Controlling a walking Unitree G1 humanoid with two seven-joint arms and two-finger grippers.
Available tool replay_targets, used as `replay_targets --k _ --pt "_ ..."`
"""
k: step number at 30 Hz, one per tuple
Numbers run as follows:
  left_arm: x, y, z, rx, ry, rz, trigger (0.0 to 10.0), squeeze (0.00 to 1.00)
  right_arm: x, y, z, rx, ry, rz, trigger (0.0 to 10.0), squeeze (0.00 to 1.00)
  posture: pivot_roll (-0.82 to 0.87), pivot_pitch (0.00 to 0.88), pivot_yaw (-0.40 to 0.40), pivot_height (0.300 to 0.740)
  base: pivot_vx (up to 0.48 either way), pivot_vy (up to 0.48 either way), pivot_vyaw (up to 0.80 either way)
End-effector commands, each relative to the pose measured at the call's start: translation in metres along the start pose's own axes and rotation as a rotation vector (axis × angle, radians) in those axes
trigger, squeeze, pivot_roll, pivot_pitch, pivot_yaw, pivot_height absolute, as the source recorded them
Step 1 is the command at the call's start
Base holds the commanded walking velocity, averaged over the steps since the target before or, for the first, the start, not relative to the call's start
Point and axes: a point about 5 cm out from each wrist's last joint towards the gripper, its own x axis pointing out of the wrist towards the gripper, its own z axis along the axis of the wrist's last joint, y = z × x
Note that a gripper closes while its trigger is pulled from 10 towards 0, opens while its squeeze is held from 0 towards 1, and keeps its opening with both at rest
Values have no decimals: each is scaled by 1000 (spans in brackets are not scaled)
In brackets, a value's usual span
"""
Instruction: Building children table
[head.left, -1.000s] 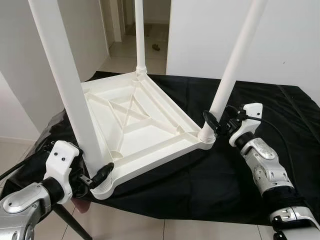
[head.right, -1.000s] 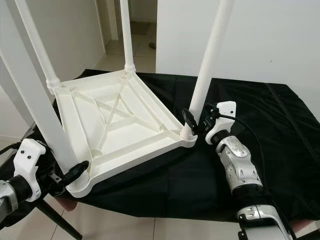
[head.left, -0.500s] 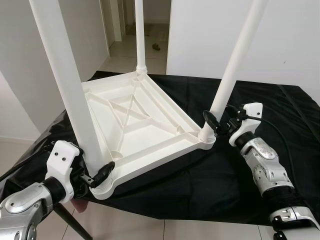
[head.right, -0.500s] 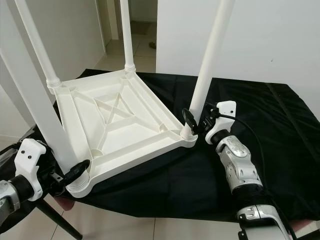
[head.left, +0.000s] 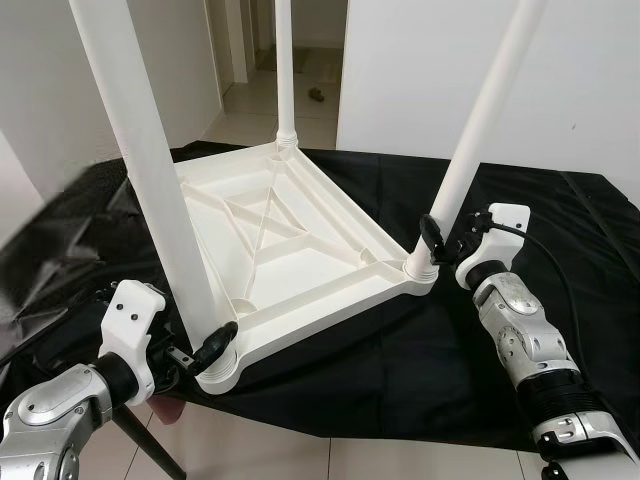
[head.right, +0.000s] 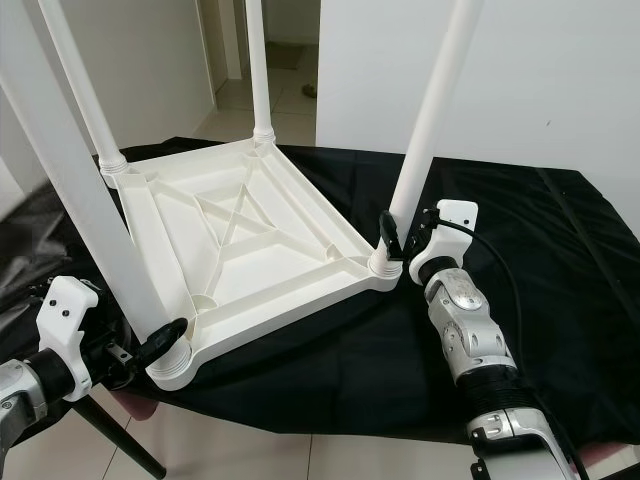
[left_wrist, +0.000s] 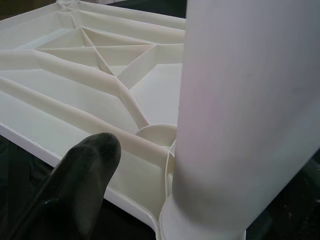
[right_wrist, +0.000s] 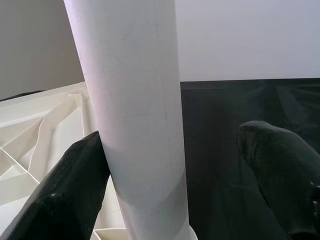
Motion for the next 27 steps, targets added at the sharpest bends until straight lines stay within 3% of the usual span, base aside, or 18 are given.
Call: replay_targets --k 1,27 --pt "-5 14 -1 15 11 179 10000 0 -11 12 3 -46 -59 516 10000 0 176 150 -100 740 0 0 0" --pt "-5 14 -1 15 11 179 10000 0 -11 12 3 -46 -59 516 10000 0 176 150 -100 740 0 0 0"
